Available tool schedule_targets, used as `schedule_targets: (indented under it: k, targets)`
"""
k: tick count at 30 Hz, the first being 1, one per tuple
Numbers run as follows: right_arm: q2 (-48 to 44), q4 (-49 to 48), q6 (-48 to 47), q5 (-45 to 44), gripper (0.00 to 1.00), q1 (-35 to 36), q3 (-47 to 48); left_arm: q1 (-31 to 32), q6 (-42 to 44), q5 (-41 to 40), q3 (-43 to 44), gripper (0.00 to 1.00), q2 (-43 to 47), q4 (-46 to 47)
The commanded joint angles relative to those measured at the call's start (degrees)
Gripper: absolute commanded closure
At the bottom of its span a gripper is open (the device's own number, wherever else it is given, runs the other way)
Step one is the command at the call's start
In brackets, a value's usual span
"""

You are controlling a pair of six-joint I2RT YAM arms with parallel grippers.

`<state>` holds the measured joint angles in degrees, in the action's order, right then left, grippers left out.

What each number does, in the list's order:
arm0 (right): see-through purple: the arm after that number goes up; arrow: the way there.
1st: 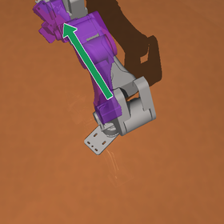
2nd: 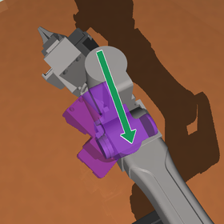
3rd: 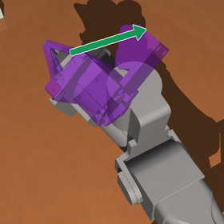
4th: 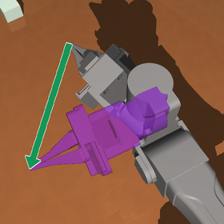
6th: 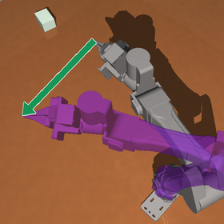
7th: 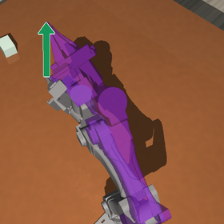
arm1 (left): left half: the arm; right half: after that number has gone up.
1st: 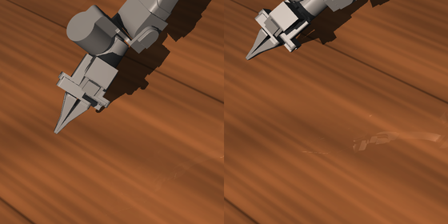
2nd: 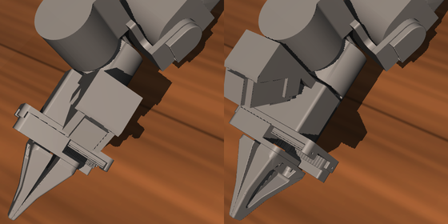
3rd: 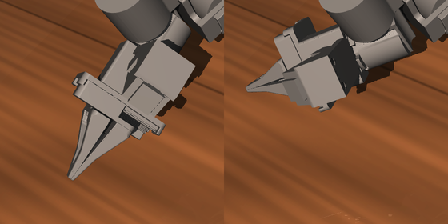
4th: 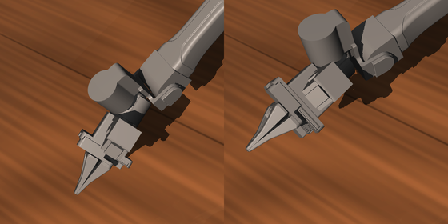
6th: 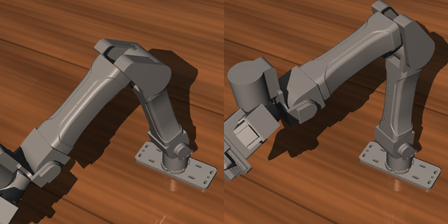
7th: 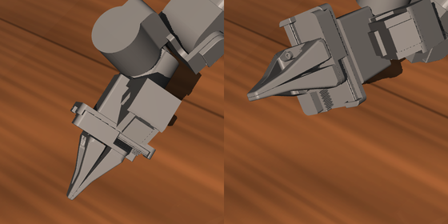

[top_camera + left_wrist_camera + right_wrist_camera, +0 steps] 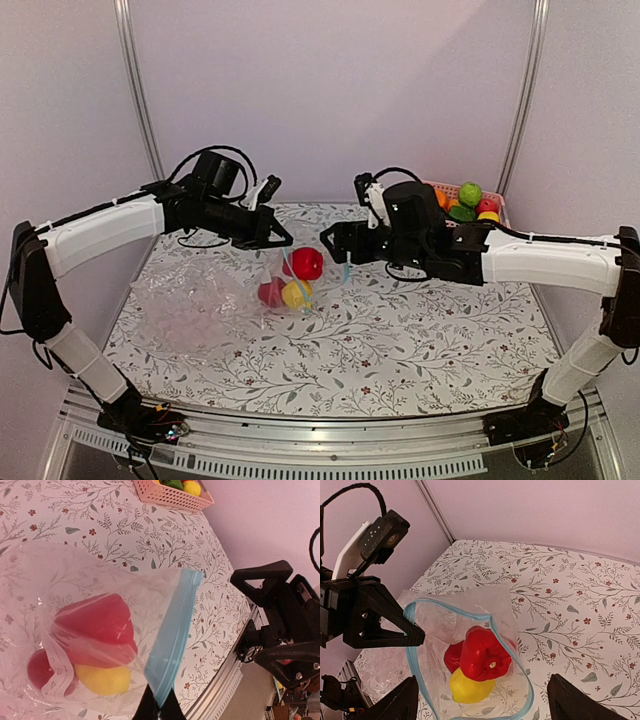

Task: Place the food in the zip-top bag and seal the zipper
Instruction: Adjust the zipper food storage bag at the center of the board.

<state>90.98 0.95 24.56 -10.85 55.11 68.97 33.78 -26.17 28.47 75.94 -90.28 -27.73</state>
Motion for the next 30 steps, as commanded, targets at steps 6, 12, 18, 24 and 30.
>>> schedule_targets:
  k: [6,12,18,24,30]
  targets:
    - [1.07,12.07,2.97,4.29,0.16,-3.67,1.63,-0.73,0.84,0.02,-0.09,1.0,0.59,1.16]
    - [4.82,12.12,4.89,7.71,0.21,-3.9,2.12,-0.73,1.04,-0.19,-0.09,1.0,0.46,1.13]
    - [9.69,12.49,5.02,4.43,0.29,-4.14,4.51,-0.71,1.02,-0.14,-0.09,1.0,0.71,1.1]
    - [13.85,12.83,5.36,3.94,0.51,-4.83,6.99,-0.72,1.12,-0.26,0.0,1.0,1.06,1.1]
    - [12.31,13.19,5.81,7.81,0.98,-4.99,8.39,-0.73,1.23,-0.28,0.19,1.0,1.18,0.77]
